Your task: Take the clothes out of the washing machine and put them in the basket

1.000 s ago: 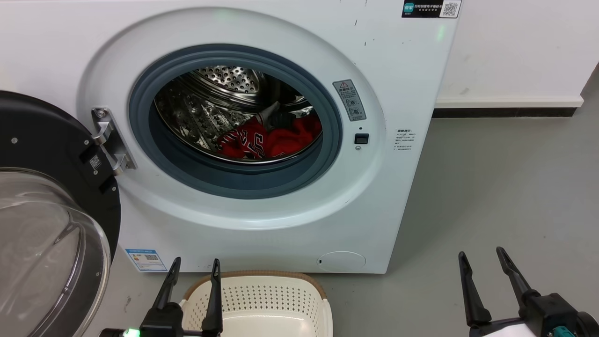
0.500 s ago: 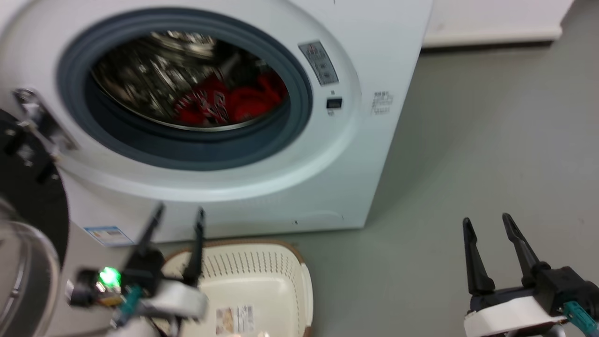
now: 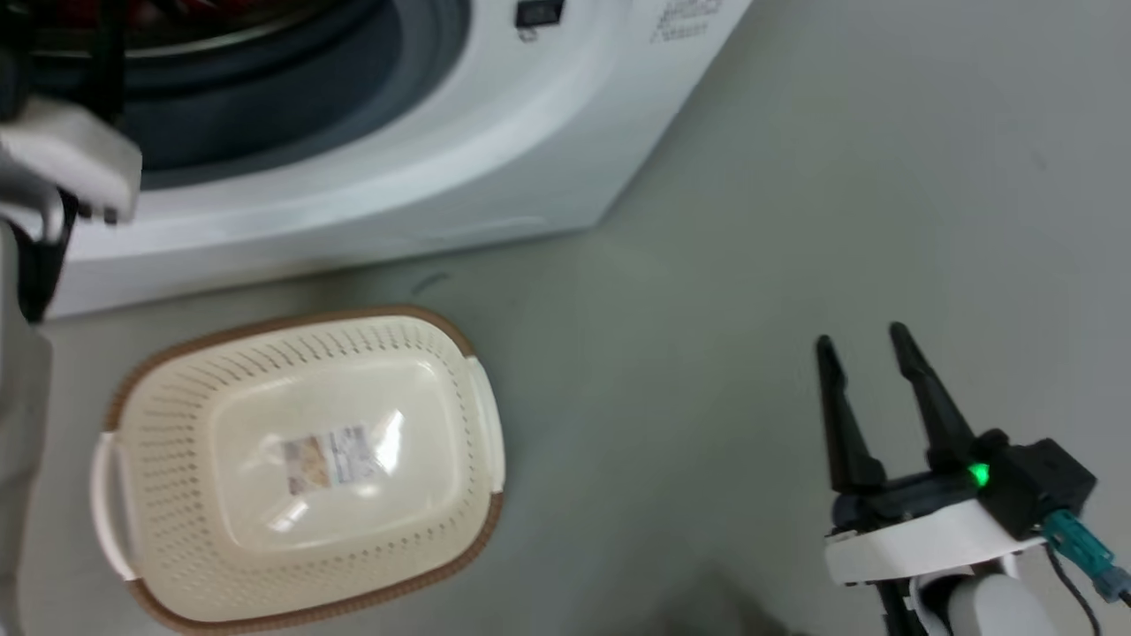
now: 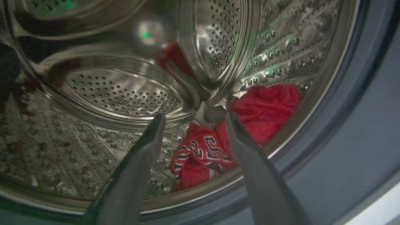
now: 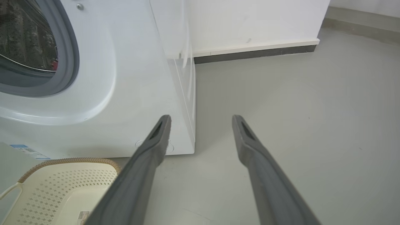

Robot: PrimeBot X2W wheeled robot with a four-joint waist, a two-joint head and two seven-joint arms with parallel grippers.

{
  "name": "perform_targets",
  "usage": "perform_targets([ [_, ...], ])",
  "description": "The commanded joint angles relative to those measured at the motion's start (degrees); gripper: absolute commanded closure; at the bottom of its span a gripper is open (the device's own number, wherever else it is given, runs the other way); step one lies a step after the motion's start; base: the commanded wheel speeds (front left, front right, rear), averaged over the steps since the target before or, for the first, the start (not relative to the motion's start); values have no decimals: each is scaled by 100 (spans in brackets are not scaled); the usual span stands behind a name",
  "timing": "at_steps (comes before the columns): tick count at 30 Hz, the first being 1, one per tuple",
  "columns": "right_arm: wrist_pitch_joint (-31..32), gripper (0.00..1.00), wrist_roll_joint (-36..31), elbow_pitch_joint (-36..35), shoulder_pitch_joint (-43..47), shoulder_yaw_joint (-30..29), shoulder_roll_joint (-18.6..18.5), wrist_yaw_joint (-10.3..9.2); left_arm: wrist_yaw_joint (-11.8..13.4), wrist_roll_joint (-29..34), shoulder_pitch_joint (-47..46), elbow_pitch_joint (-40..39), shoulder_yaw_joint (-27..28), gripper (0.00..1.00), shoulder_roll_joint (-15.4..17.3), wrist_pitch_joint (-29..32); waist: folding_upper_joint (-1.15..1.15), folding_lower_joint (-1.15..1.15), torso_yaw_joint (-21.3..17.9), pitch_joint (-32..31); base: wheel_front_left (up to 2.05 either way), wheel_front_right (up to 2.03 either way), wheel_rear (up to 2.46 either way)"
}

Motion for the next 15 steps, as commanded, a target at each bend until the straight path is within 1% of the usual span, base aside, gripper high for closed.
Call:
perform_targets([
  [1,-12,0,45,-76,-148,138,23,-3,-2,-188,-289,111,-245,0,146,274,0,-2,-536,775,0,0,0],
  [5,-11,0,235,-245,-232,401,19,-3,1,-817,-1460,501,-908,0,657,1316,0,-2,-744,1124,0,0,0],
  [9,-12,0,399,-429,-299,589,19,-4,-1,-1241,-2531,848,-1485,0,1102,2241,0,-2,-984,1415,0,0,0],
  [12,-11,0,414,-460,-284,808,25,-3,0,-1673,-3133,1218,-1764,0,1423,3024,0,-2,-1233,1520,0,0,0],
  [13,-12,0,350,-448,-272,935,25,-3,-1,-1703,-3364,1285,-1838,0,1616,3227,0,-2,-1358,1525,0,0,0],
  [15,-11,0,402,-522,-227,968,11,-4,-1,-1685,-3832,1275,-2093,0,1910,3495,0,-2,-1531,1622,0,0,0],
])
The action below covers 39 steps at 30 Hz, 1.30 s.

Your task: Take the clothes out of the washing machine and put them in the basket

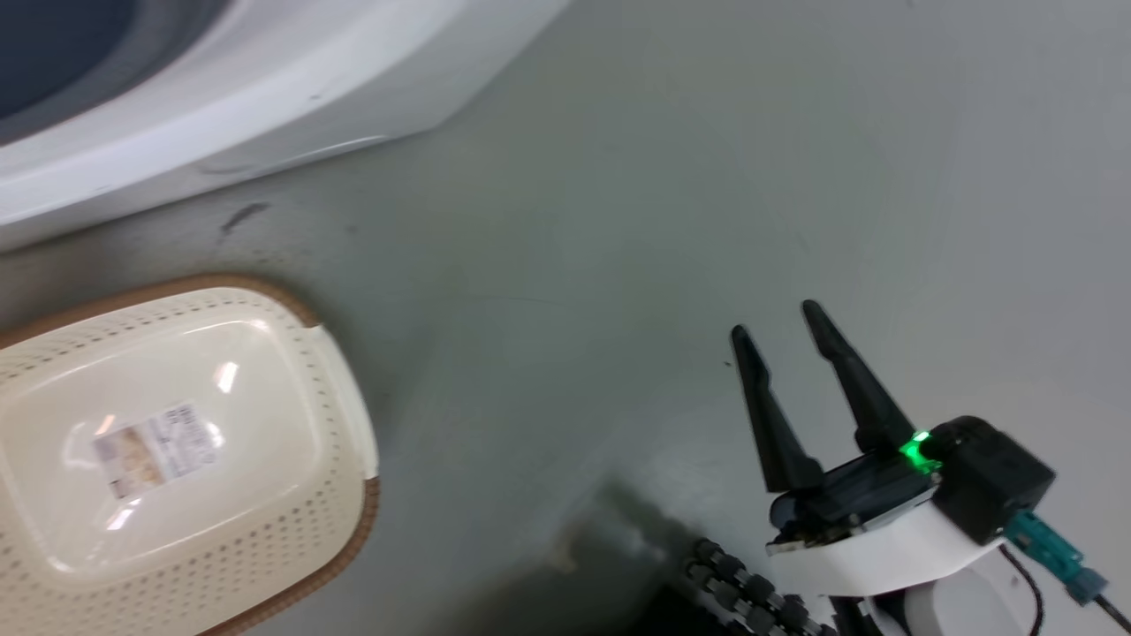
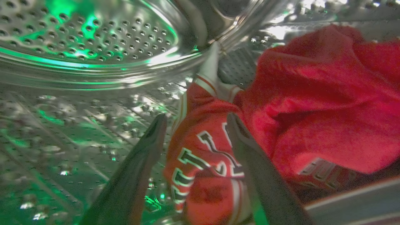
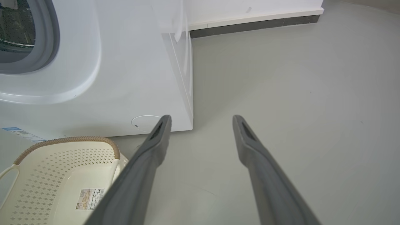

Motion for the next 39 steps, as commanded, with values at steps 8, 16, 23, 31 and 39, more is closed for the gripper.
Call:
perform_targets([
  [8,-11,0,-271,-293,199,-100,-4,-7,9,-417,-1121,637,-593,0,214,1216,0,-2,-385,442,0,0,0],
  [16,-10,0,-210,-504,290,-7,-1,-7,8,-561,-1335,1122,-893,0,211,1386,0,-2,-342,639,0,0,0],
  [23,-10,0,-135,-612,292,-72,-1,-7,9,-655,-1335,1451,-1118,0,229,1332,0,-2,-309,721,0,0,0],
  [31,-11,0,-116,-643,212,-46,0,-7,2,-897,-1471,1406,-1392,100,324,1039,0,-2,-292,770,0,0,0],
  [39,-11,0,-157,-554,12,43,-1,-7,8,-1034,-1687,1436,-1602,100,340,553,0,-2,-346,611,0,0,0],
])
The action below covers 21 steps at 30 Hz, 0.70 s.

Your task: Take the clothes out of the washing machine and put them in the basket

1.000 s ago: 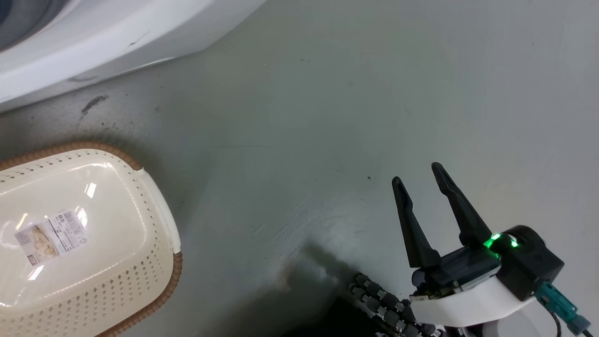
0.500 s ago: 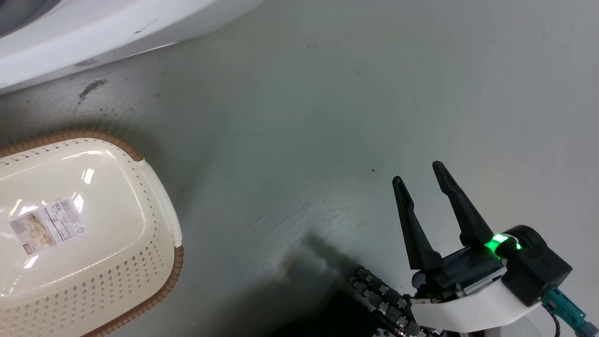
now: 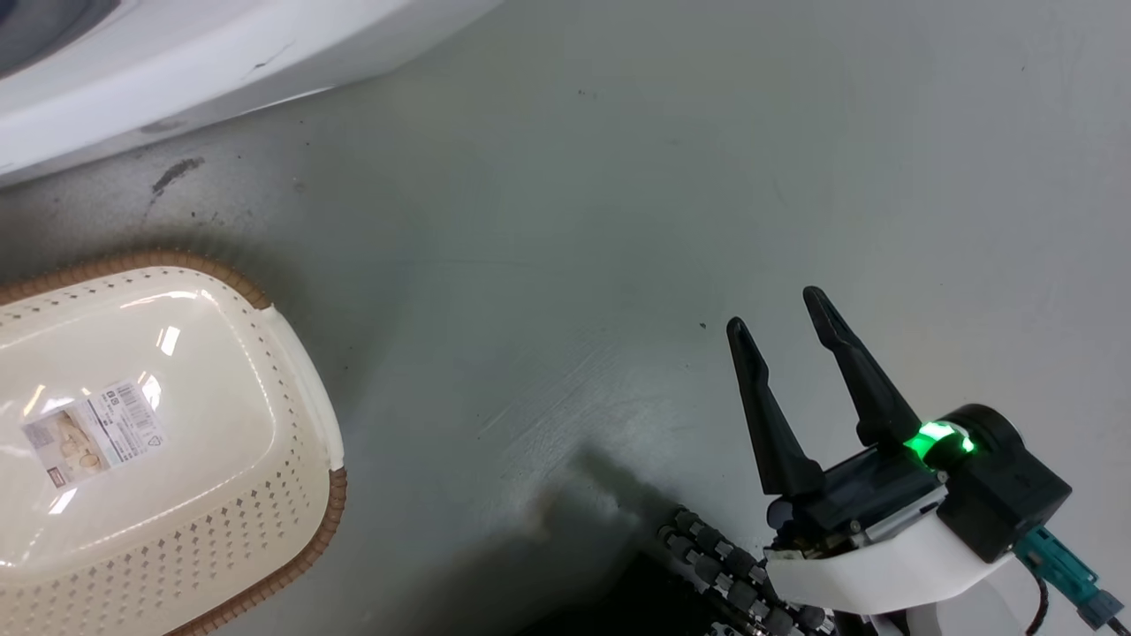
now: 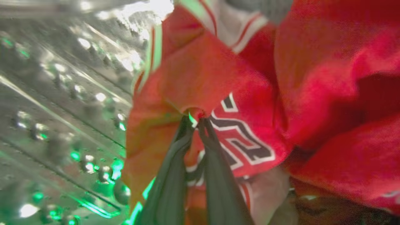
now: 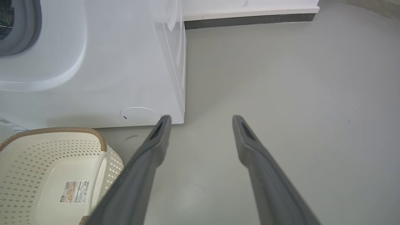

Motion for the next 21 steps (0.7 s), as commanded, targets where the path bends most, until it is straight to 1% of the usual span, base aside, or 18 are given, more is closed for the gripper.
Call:
perform_targets([
  [1,-12,0,17,17,-113,7,6,-6,7,-32,-44,-15,-73,100,71,-208,0,0,-41,-106,0,0,0],
  [4,-12,0,84,87,-209,-23,6,-6,7,37,107,52,-146,100,166,-636,0,0,-74,-250,0,0,0],
  [6,-11,0,43,129,-258,-105,6,-6,42,-29,217,124,-110,100,58,-958,0,0,27,-355,0,0,0],
  [7,-11,0,43,129,-258,-105,6,-6,42,-29,217,124,-110,100,58,-958,0,0,27,-355,0,0,0],
  [8,-12,0,-20,169,-285,-193,6,-5,45,-109,421,219,-89,100,-91,-1294,0,0,162,-508,0,0,0],
  [9,-12,0,-20,169,-285,-193,6,-5,45,-109,421,219,-89,100,-91,-1294,0,0,162,-508,0,0,0],
  [11,-12,0,-90,214,-280,-261,4,-6,59,-219,578,297,-48,100,-212,-1639,0,0,284,-670,0,0,0],
  [16,-12,0,-270,355,-291,-474,3,-5,200,-506,1256,576,76,100,-752,-2610,0,0,633,-1148,0,0,0],
  [21,-11,0,-472,476,-184,-684,2,-5,255,-651,1959,742,75,100,-1171,-3511,0,0,946,-1716,0,0,0],
])
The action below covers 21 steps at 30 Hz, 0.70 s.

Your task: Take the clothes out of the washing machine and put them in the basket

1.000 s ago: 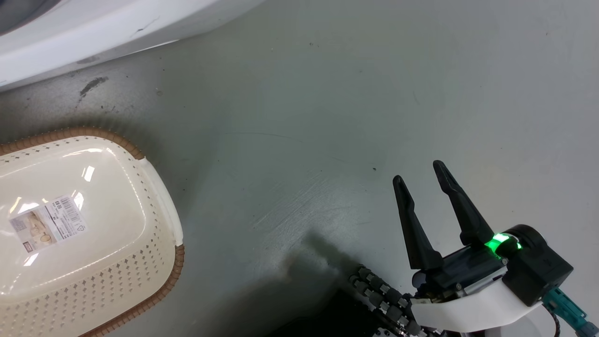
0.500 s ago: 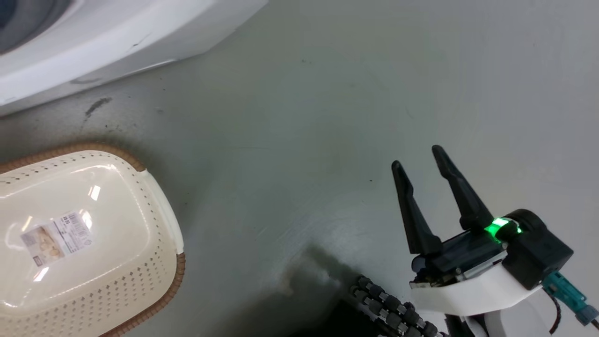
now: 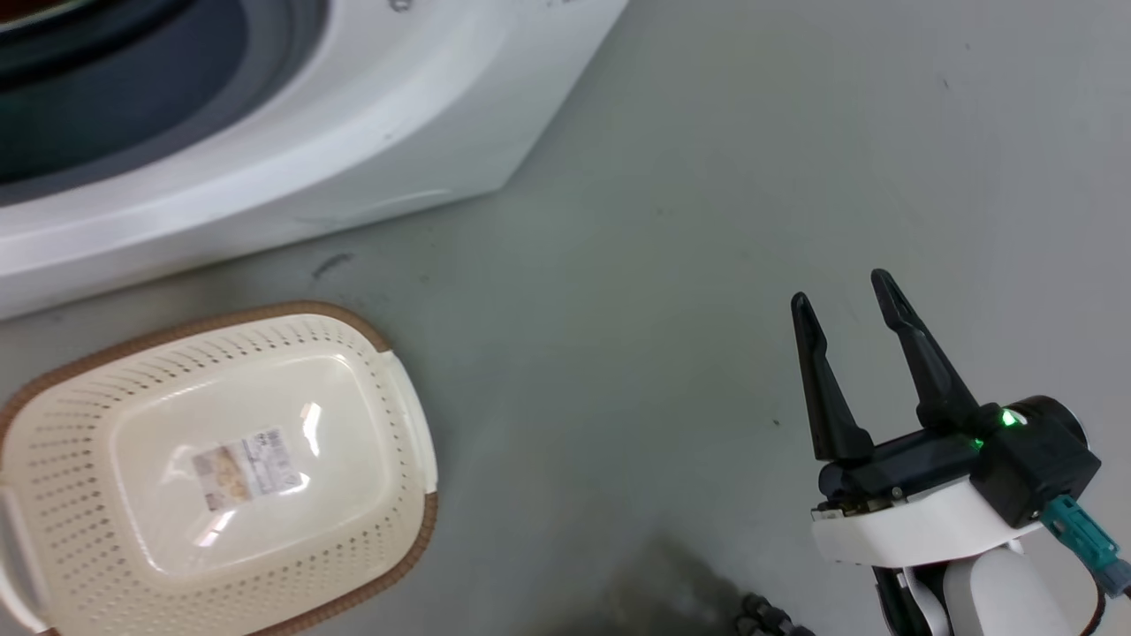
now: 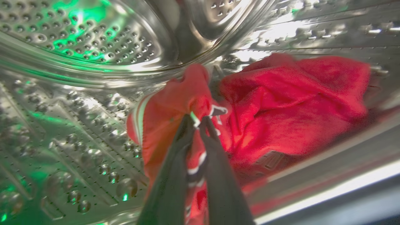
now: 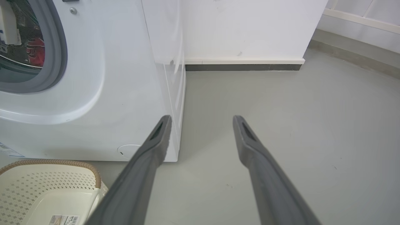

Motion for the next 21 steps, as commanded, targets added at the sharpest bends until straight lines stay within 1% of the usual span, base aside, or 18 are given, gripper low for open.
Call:
perform_targets([
  [1,-12,0,-55,38,72,-43,-3,-6,34,-43,185,17,-10,100,-121,-193,0,0,347,-467,0,0,0],
  [4,-11,0,-213,113,148,-120,-6,-6,74,-107,603,44,-23,100,-362,-678,0,0,523,-824,0,0,0],
  [7,-12,0,-312,170,234,-197,-6,-6,170,-115,981,13,-40,100,-597,-1121,0,0,683,-1165,0,0,0],
  [10,-12,0,-413,226,351,-266,-6,-6,288,-84,1381,-126,-53,100,-771,-1382,0,0,820,-1483,0,0,0],
  [13,-11,0,-509,280,446,-317,-6,-6,463,-94,1797,-411,41,100,-907,-1475,0,0,949,-1781,0,0,0],
  [15,-12,0,-569,307,513,-340,-5,-6,625,-47,2032,-837,229,100,-951,-1494,0,0,1025,-1933,0,0,0],
  [17,-11,0,-601,343,588,-381,-5,-6,814,49,2461,-1391,454,100,-960,-1497,0,0,1093,-2089,0,0,0],
  [21,-12,0,-674,397,713,-482,-4,-5,1194,409,3303,-2582,957,100,-953,-1488,0,0,1220,-2380,0,0,0],
])
